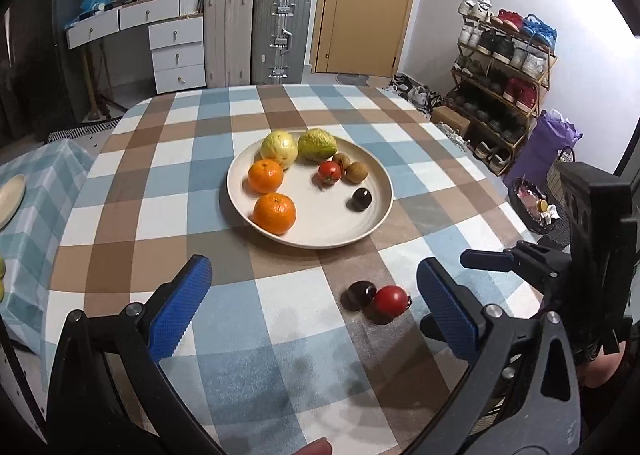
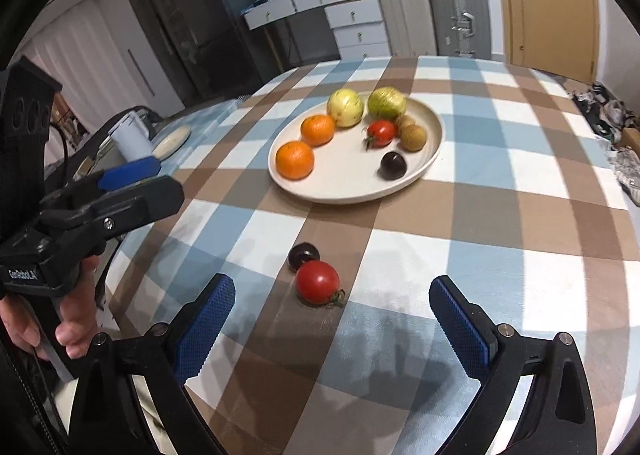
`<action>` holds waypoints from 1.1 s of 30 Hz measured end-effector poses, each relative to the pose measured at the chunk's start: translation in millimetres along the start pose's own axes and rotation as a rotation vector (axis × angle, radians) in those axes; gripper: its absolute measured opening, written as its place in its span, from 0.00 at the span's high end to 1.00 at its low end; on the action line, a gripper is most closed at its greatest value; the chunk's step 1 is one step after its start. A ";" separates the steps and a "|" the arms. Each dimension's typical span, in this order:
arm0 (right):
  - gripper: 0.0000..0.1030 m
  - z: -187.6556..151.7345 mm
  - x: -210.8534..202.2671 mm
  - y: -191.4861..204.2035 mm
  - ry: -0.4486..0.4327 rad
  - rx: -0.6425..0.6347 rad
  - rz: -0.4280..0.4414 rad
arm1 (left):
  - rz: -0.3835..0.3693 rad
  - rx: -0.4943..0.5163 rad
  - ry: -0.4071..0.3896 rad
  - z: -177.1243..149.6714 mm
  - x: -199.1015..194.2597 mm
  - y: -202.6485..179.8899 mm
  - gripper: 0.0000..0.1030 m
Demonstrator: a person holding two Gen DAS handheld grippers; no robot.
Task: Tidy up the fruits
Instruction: 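Withdraw both grippers toward the last tomato and plum on the cloth, then grasp the last red tomato with the right gripper while the left gripper grasps the last plum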
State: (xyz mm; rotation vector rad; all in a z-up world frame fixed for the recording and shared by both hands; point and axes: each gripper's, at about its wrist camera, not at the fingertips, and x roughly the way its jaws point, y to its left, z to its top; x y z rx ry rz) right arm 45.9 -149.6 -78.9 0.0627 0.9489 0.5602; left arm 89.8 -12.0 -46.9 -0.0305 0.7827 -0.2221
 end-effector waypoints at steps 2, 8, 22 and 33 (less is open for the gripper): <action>0.03 -0.6 7.2 0.6 0.013 -0.019 0.001 | -0.018 -0.017 0.026 -2.4 7.0 2.6 0.01; 0.15 -0.2 24.1 1.2 0.039 -0.055 0.033 | -0.014 0.013 0.027 -3.1 15.2 4.6 0.01; 0.46 -5.1 46.9 7.8 0.096 -0.081 0.054 | -0.032 0.039 0.034 -6.1 12.3 2.1 0.01; 0.70 -5.8 47.2 7.6 0.096 -0.076 0.055 | -0.013 0.023 0.054 -8.8 16.4 7.1 0.01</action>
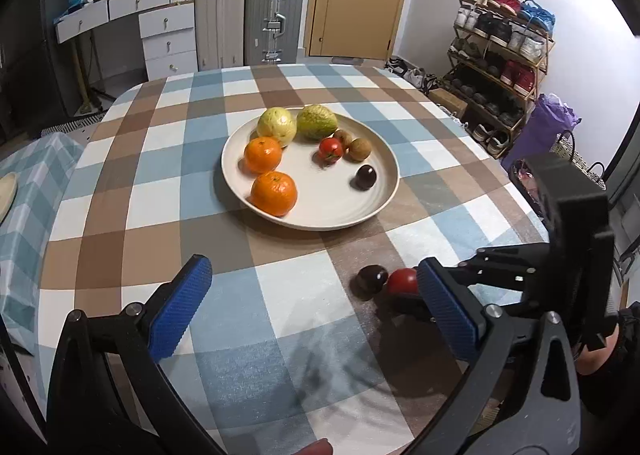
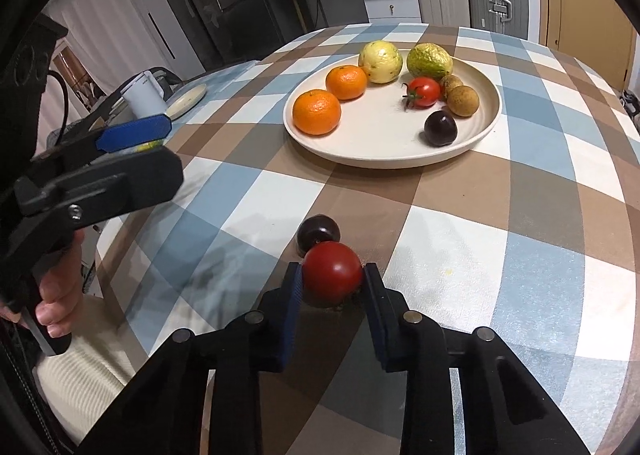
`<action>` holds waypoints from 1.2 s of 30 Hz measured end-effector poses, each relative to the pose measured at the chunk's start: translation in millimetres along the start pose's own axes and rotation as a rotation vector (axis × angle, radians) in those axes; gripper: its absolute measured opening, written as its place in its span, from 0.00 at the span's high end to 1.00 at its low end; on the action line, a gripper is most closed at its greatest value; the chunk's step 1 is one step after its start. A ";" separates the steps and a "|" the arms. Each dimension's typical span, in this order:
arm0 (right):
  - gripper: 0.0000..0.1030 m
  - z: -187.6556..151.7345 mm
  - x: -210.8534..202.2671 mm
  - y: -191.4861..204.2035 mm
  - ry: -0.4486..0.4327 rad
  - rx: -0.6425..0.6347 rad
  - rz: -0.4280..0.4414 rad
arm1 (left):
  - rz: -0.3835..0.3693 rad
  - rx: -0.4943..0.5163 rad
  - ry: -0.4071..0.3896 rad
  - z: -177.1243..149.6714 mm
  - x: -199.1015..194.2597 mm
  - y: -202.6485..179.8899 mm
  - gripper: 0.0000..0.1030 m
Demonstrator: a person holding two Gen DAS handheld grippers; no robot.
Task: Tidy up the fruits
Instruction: 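Grasp the last red tomato with the right gripper while the left gripper grasps the last plum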
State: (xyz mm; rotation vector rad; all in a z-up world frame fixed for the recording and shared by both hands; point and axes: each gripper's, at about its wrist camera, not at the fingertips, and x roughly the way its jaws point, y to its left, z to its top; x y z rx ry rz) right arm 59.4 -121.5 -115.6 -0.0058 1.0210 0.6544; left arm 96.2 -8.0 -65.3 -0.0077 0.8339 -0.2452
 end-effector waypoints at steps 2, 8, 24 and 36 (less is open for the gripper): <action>0.70 -0.3 -2.8 -0.3 -0.004 -0.001 -0.001 | -0.012 -0.014 0.019 -1.1 3.5 3.6 0.01; 0.70 -1.4 -23.6 -11.2 -0.059 0.041 0.015 | -0.062 -0.051 0.101 -7.7 21.9 6.7 0.01; 0.70 -7.1 -67.1 -45.3 -0.168 0.151 0.029 | -0.049 0.077 0.209 -17.5 81.1 -32.5 0.10; 0.70 -7.6 -69.6 -44.8 -0.178 0.150 0.037 | -0.120 0.067 0.198 -11.3 92.7 -34.7 0.66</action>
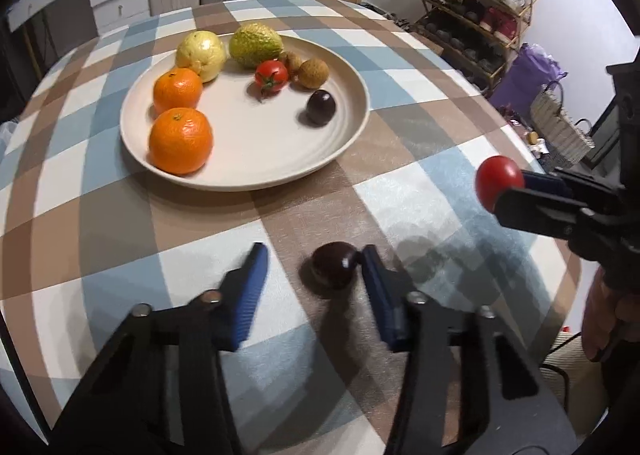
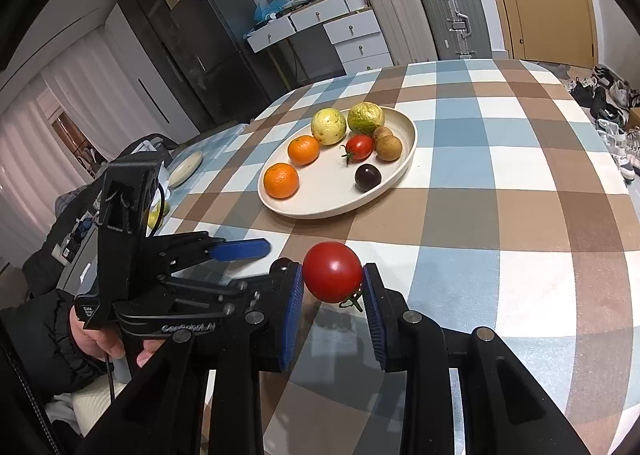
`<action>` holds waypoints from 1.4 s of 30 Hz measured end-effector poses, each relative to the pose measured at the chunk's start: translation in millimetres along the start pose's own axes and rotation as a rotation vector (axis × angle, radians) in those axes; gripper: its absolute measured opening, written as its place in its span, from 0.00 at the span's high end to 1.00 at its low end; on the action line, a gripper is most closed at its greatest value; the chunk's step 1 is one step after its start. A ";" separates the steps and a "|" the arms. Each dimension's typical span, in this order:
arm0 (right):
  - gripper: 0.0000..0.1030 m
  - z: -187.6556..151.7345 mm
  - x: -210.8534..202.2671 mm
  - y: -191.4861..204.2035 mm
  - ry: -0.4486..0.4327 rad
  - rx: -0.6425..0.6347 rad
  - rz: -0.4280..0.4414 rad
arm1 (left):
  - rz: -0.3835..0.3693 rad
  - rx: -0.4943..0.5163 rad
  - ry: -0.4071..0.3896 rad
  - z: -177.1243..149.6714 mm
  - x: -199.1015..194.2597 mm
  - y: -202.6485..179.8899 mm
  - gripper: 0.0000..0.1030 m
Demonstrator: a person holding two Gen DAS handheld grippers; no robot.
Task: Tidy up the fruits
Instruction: 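Grasp the last red tomato with the right gripper while the left gripper grasps the last plum, then carry the tomato and plum onto the cream plate and release both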
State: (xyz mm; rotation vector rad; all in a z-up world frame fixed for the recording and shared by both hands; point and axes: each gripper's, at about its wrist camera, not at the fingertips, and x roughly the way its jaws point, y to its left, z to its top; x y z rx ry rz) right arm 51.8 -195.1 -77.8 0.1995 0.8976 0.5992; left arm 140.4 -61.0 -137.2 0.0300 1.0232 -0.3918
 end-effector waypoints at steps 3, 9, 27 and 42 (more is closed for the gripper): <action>0.70 -0.3 0.3 -0.4 0.001 0.004 -0.001 | -0.030 0.019 0.005 -0.3 -1.9 -5.1 0.78; 0.70 -1.1 0.3 -0.1 0.002 0.006 -0.002 | -0.011 0.042 -0.018 -1.4 -10.8 -8.6 0.78; 0.70 47.1 38.0 12.5 0.018 -0.002 0.018 | 0.008 -0.029 -0.160 113.4 -55.4 46.3 0.78; 0.70 104.5 121.8 3.6 0.081 0.101 0.025 | -0.003 -0.012 0.033 176.8 31.8 67.2 0.78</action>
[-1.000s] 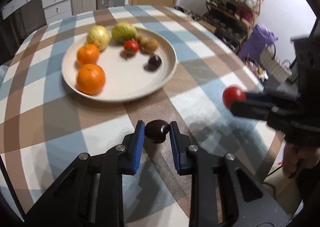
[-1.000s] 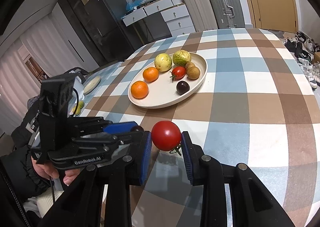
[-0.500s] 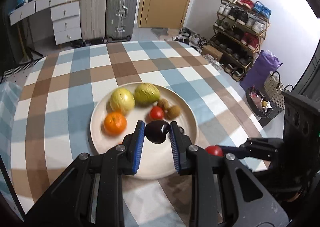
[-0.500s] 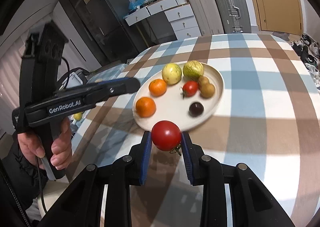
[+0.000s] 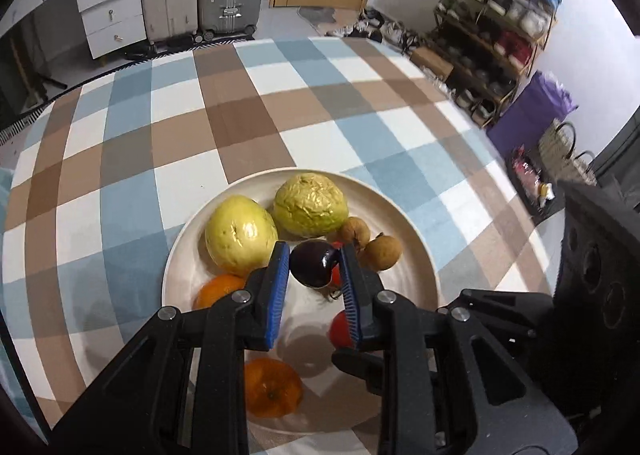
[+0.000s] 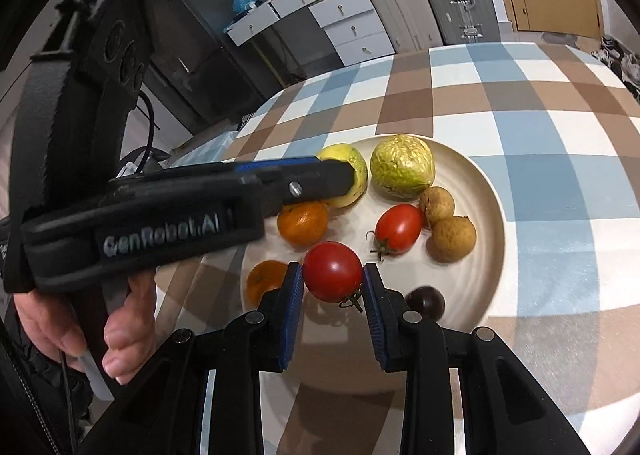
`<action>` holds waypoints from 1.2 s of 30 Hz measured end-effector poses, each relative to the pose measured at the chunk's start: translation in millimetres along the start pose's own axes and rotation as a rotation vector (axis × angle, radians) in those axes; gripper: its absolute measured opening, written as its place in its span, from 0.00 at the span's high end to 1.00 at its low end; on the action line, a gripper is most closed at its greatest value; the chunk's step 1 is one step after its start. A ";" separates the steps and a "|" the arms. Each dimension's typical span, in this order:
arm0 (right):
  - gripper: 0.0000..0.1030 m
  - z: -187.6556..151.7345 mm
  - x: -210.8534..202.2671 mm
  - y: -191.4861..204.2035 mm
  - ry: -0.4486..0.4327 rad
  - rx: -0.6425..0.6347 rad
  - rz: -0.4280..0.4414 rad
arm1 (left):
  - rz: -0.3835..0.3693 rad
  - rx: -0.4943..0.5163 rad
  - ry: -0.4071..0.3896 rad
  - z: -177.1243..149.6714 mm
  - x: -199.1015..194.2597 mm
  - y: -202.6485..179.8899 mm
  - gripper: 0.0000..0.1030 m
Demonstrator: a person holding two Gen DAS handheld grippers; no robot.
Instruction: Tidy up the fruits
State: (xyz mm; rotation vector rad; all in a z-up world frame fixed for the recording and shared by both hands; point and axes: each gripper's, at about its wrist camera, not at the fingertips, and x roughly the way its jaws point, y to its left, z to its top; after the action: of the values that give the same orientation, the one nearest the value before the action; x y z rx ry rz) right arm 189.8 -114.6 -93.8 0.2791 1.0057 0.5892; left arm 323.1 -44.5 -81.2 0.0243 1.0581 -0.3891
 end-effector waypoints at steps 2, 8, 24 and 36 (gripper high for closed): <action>0.70 1.9 5.5 -1.2 0.007 0.007 -0.001 | -0.011 -0.005 0.020 2.0 8.0 0.6 0.78; 0.70 4.1 20.1 -5.2 0.037 0.038 -0.013 | -0.002 -0.022 0.044 3.7 20.4 2.4 0.78; 0.29 -4.9 -17.3 5.3 -0.047 -0.015 -0.035 | -0.001 -0.011 -0.043 -13.2 -23.7 -12.9 0.40; 0.08 -57.2 -102.2 8.3 -0.187 -0.057 -0.139 | 0.085 -0.038 -0.305 -88.6 -135.3 -47.1 0.15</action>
State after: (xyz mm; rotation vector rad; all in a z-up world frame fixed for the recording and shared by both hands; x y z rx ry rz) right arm 97.5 -170.0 -47.0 0.2080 0.8195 0.4561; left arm 175.1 -29.6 -2.2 -0.0235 0.7597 -0.2854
